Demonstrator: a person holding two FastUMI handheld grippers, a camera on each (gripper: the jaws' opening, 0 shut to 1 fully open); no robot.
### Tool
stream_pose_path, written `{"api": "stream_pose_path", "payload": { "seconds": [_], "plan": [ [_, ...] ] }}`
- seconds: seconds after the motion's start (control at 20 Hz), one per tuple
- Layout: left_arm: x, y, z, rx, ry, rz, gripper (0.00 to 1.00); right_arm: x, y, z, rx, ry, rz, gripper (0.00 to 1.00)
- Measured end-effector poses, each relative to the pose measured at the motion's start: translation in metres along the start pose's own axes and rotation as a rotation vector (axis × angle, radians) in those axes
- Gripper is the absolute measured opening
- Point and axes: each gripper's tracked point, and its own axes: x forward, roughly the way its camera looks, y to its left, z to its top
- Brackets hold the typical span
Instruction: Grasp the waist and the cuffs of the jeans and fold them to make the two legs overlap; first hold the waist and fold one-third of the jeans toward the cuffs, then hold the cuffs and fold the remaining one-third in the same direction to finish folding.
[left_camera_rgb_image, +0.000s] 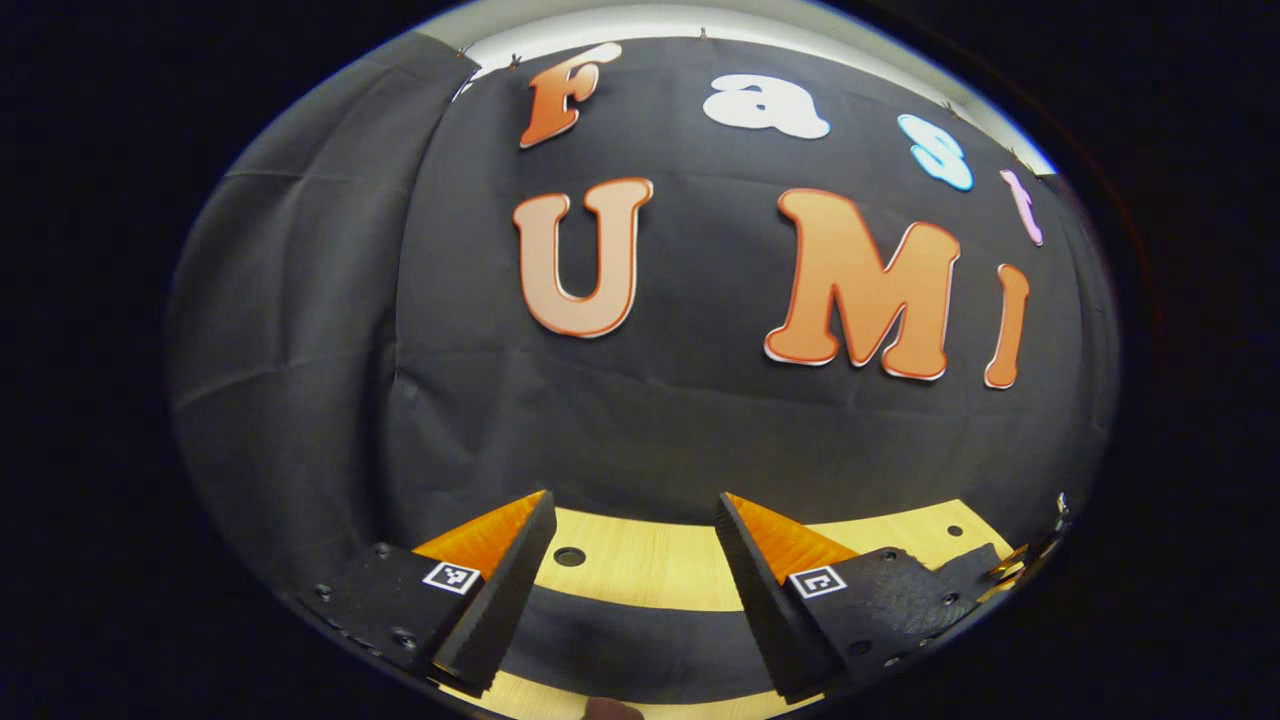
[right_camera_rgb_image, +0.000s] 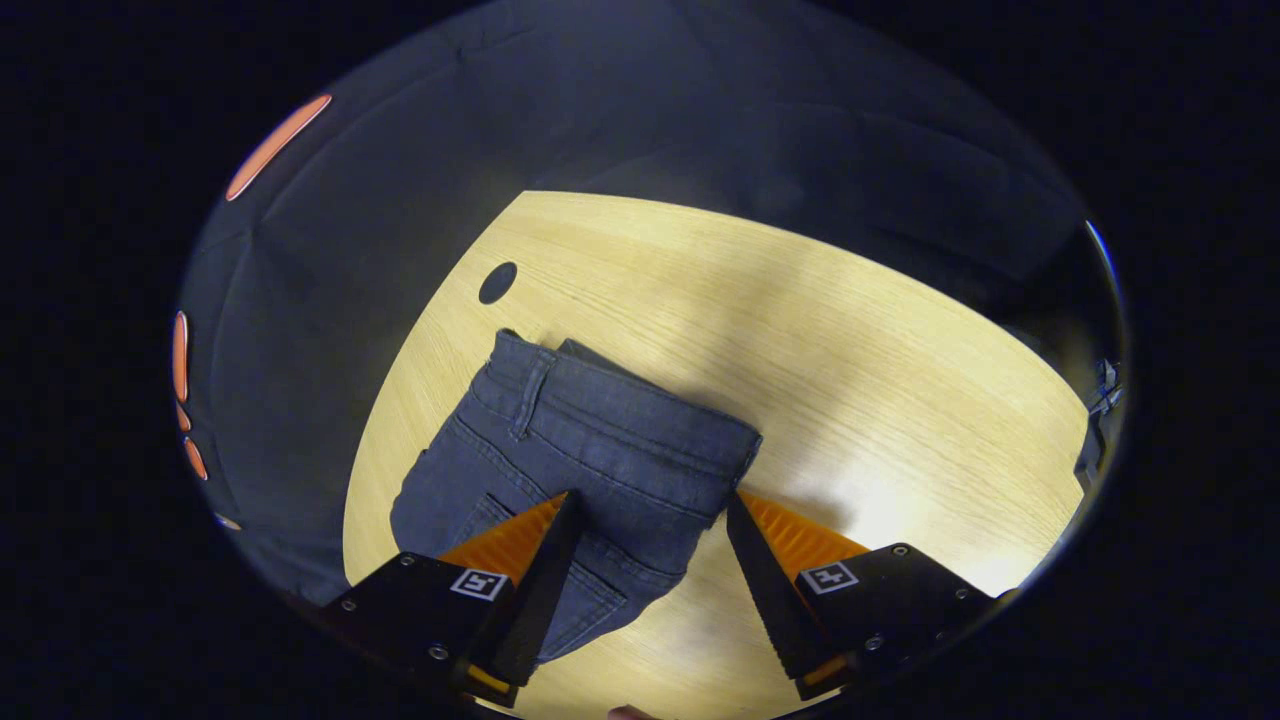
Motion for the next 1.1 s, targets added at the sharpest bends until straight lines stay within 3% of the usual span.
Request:
{"api": "stream_pose_path", "payload": {
  "seconds": [0.25, 0.3, 0.35, 0.45, 0.5, 0.55, 0.75, 0.85, 1.1],
  "plan": [
    [-0.047, -0.04, 0.025, 0.077, -0.131, -0.039, 0.92, 0.007, 0.0, 0.006, -0.075, -0.12, 0.04, 0.85],
    [-0.056, -0.048, 0.022, 0.075, -0.123, -0.049, 0.92, 0.006, 0.003, 0.004, -0.089, -0.127, 0.054, 0.71],
    [-0.062, -0.055, 0.018, 0.069, -0.11, -0.058, 0.96, 0.006, 0.008, 0.003, -0.067, -0.133, 0.072, 0.63],
    [-0.067, -0.064, 0.012, 0.071, -0.087, -0.063, 0.92, 0.013, 0.014, 0.002, -0.022, -0.146, 0.084, 0.31],
    [-0.072, -0.07, 0.01, 0.079, -0.079, -0.067, 0.94, 0.013, 0.012, 0.001, -0.022, -0.161, 0.077, 0.33],
    [-0.075, -0.071, 0.01, 0.086, -0.081, -0.064, 0.94, 0.007, 0.015, 0.002, -0.029, -0.17, 0.07, 0.16],
    [-0.083, -0.073, 0.012, 0.093, -0.094, -0.056, 0.94, -0.026, 0.029, 0.011, -0.057, -0.235, 0.102, 0.15],
    [-0.085, -0.071, 0.012, 0.088, -0.097, -0.064, 0.94, -0.04, 0.034, 0.01, -0.106, -0.264, 0.08, 0.15],
    [-0.083, -0.062, 0.008, 0.068, -0.093, -0.107, 0.94, -0.076, 0.067, 0.008, -0.199, -0.354, 0.112, 0.14]
  ]
}}
